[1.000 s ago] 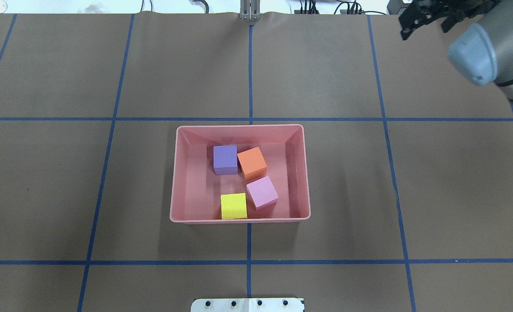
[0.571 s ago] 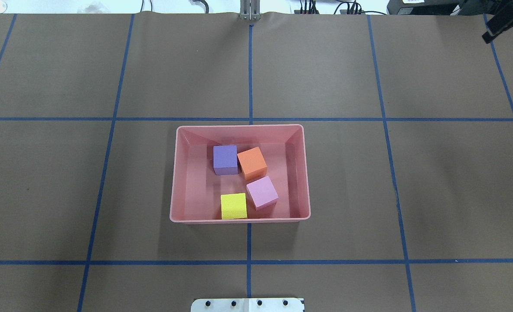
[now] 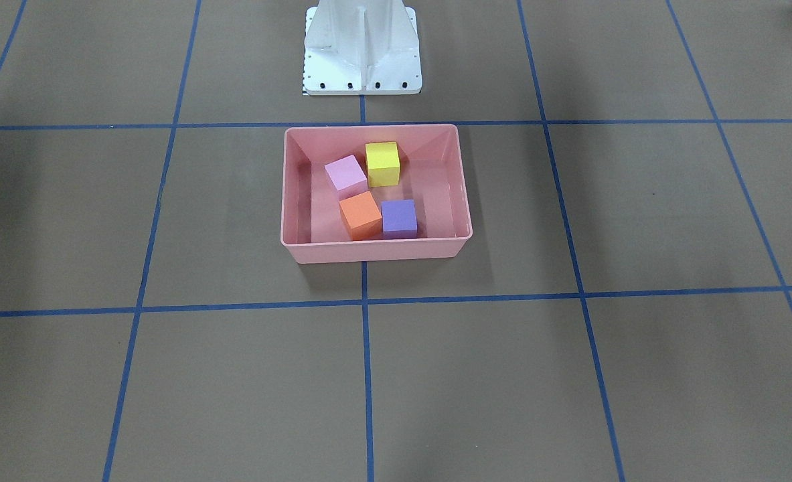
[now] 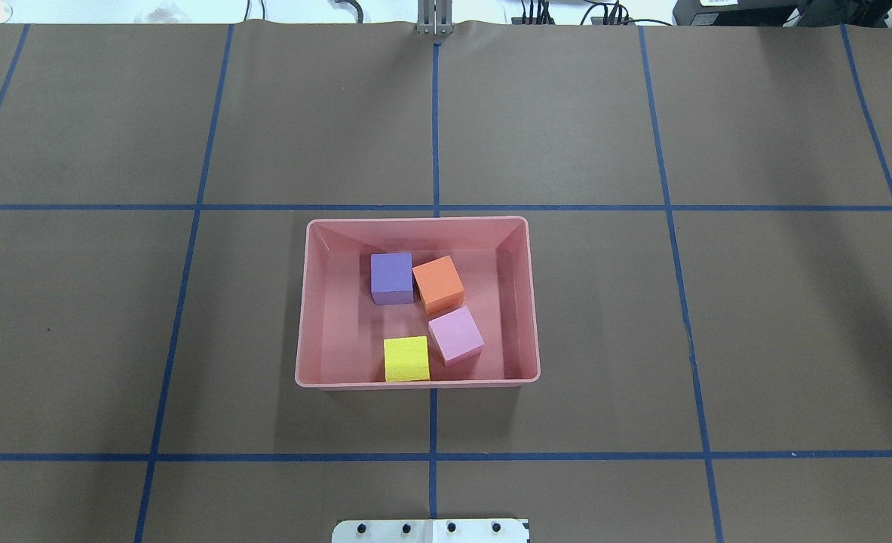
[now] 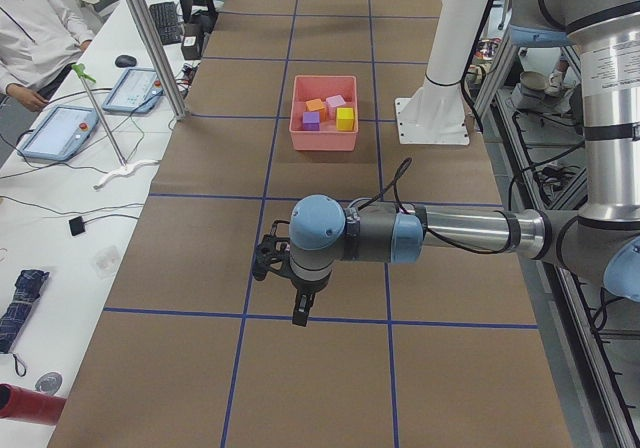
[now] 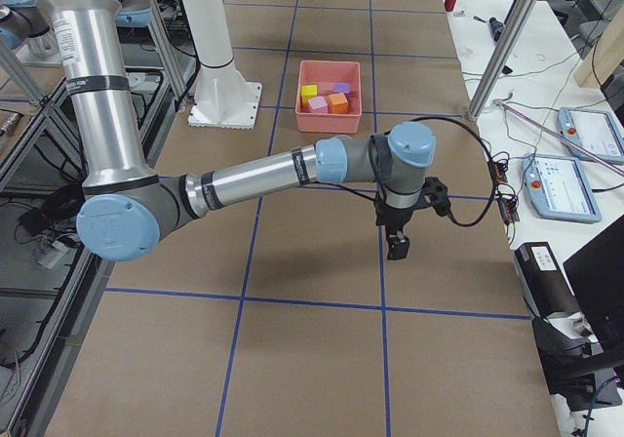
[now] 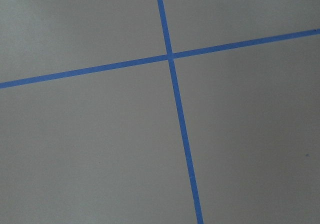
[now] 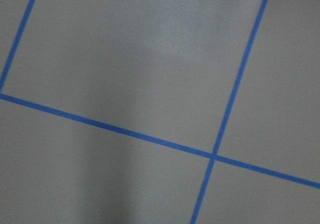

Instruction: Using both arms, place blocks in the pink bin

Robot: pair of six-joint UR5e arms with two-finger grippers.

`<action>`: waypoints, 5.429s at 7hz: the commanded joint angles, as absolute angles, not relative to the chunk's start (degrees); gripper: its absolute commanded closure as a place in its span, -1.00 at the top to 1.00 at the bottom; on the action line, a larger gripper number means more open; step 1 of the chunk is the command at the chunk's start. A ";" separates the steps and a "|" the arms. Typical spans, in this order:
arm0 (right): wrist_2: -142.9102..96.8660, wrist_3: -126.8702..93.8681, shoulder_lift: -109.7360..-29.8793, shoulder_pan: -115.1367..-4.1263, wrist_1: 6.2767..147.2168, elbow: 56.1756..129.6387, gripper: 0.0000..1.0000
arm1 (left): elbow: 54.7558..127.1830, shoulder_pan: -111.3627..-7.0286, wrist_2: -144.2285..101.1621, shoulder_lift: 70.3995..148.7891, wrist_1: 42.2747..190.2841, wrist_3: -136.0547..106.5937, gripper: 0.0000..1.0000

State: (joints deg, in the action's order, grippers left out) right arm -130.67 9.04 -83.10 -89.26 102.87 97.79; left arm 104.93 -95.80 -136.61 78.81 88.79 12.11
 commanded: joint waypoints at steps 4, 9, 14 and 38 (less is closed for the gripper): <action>-130.61 8.88 -97.20 -94.13 91.67 97.56 0.99 | 104.85 -95.54 -136.67 77.69 89.12 11.87 1.00; -130.78 8.53 -97.91 -94.13 91.67 97.38 0.99 | 104.94 -95.54 -136.67 77.61 89.03 12.04 1.00; -128.85 8.97 -99.76 -94.13 90.71 99.13 0.99 | 104.77 -95.54 -136.67 77.52 89.03 11.95 1.00; -129.37 8.79 -100.20 -94.13 89.30 98.79 0.99 | 104.50 -95.45 -136.67 77.26 89.03 11.95 1.00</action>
